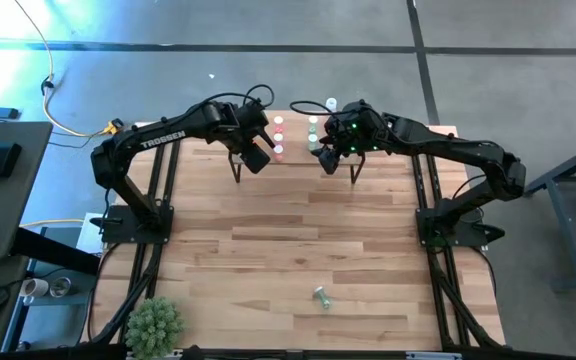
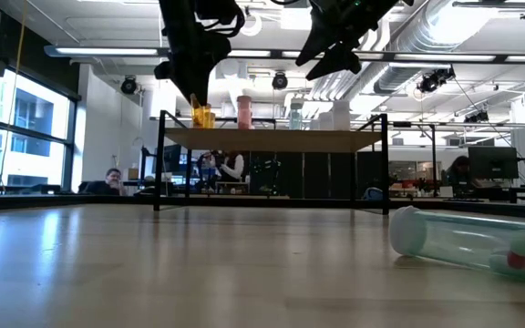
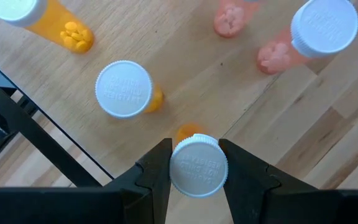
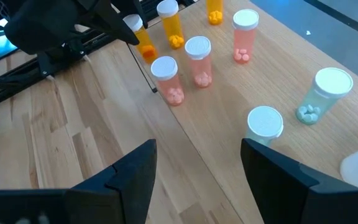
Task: Pick and place medicine bottles onto shelf by color
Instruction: Put the orange pill bottle on the shelf aligned with the orange pill bottle
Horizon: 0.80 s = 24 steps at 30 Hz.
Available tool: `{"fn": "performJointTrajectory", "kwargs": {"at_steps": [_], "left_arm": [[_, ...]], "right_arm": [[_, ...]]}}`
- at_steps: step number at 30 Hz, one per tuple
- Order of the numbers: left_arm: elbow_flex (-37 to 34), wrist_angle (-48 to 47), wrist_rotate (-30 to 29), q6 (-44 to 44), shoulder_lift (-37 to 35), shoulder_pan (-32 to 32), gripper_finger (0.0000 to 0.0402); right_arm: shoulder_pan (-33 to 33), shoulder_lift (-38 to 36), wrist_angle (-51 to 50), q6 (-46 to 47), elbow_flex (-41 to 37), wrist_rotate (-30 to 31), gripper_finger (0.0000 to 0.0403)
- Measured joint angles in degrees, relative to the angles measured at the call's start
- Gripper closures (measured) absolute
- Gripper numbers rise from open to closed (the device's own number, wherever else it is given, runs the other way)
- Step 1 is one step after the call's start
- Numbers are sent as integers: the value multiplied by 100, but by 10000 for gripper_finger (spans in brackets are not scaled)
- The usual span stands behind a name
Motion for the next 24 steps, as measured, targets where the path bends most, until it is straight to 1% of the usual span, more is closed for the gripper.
{"fn": "performJointTrajectory", "kwargs": {"at_steps": [15,24], "left_arm": [[0,1,-17,0,3,16,289],[17,51,-36,2,146,14,289]], "right_arm": [[-2,0,-1,2,0,42,178],[0,0,-2,2,0,42,178]]}}
